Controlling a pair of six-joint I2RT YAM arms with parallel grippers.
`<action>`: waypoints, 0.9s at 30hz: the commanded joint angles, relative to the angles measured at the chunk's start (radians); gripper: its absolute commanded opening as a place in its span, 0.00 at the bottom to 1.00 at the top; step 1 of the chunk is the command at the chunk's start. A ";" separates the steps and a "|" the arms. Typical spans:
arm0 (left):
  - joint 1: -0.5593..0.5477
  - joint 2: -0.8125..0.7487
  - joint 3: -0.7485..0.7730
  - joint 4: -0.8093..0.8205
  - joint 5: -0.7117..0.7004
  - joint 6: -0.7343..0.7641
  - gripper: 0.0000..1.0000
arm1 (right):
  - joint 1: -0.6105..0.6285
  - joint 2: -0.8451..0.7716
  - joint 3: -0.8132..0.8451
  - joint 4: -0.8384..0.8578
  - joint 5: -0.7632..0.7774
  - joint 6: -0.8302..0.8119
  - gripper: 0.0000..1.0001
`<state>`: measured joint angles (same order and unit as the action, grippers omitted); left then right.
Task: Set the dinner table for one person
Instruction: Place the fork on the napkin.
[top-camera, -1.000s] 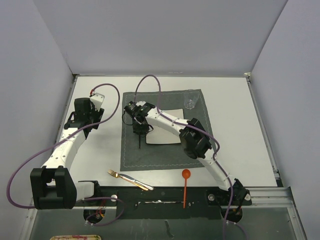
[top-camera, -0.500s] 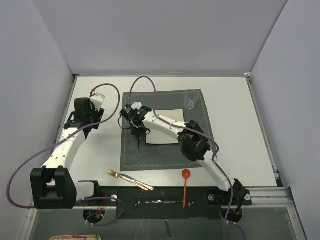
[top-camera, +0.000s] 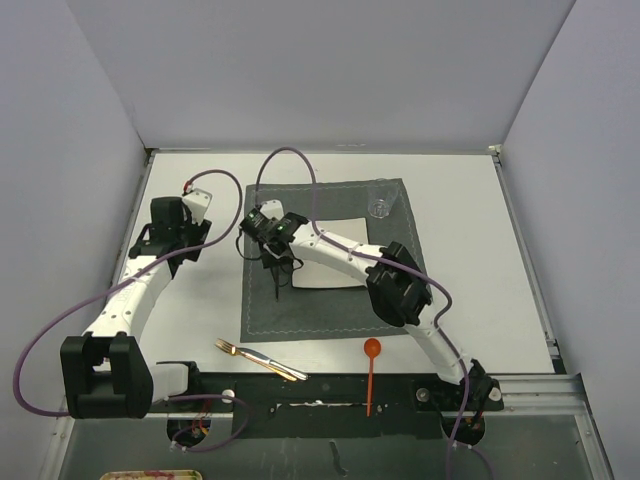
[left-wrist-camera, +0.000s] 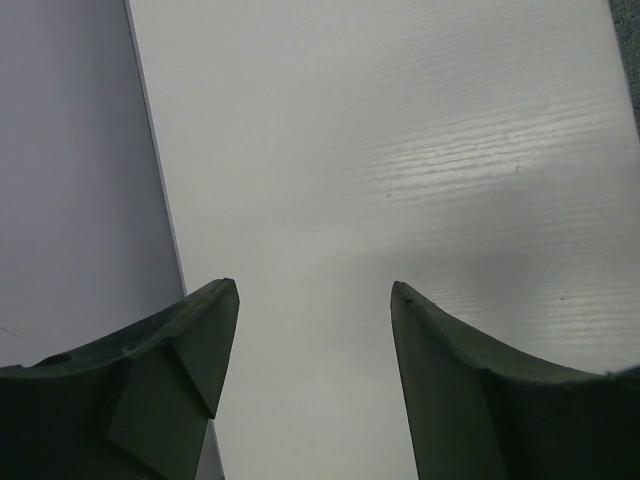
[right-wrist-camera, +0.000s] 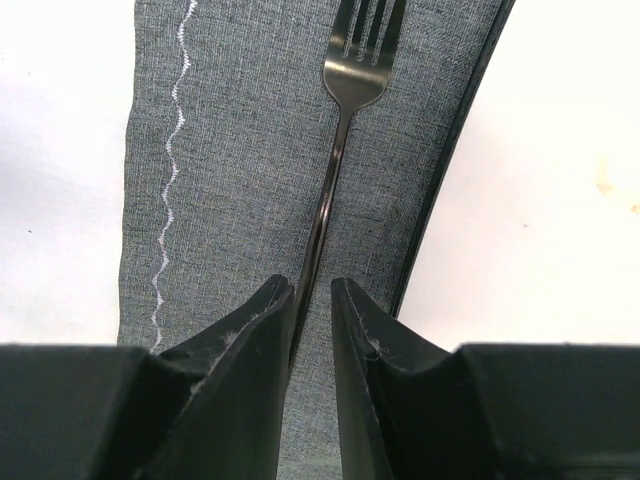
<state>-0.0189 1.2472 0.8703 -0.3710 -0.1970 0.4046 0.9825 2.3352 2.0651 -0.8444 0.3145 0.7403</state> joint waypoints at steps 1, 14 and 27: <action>-0.014 -0.034 0.065 -0.002 0.001 0.005 0.61 | -0.004 -0.085 -0.016 0.054 0.015 -0.011 0.23; -0.170 -0.102 0.125 -0.215 0.197 -0.074 0.54 | -0.069 -0.330 -0.228 0.240 0.001 -0.263 0.00; -0.342 -0.268 0.039 -0.460 0.558 0.139 0.55 | -0.510 -0.623 -0.471 0.305 -0.442 -0.608 0.04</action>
<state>-0.2794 1.1027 0.9291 -0.7383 0.2367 0.4126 0.6132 1.7775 1.6821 -0.5632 0.1169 0.2562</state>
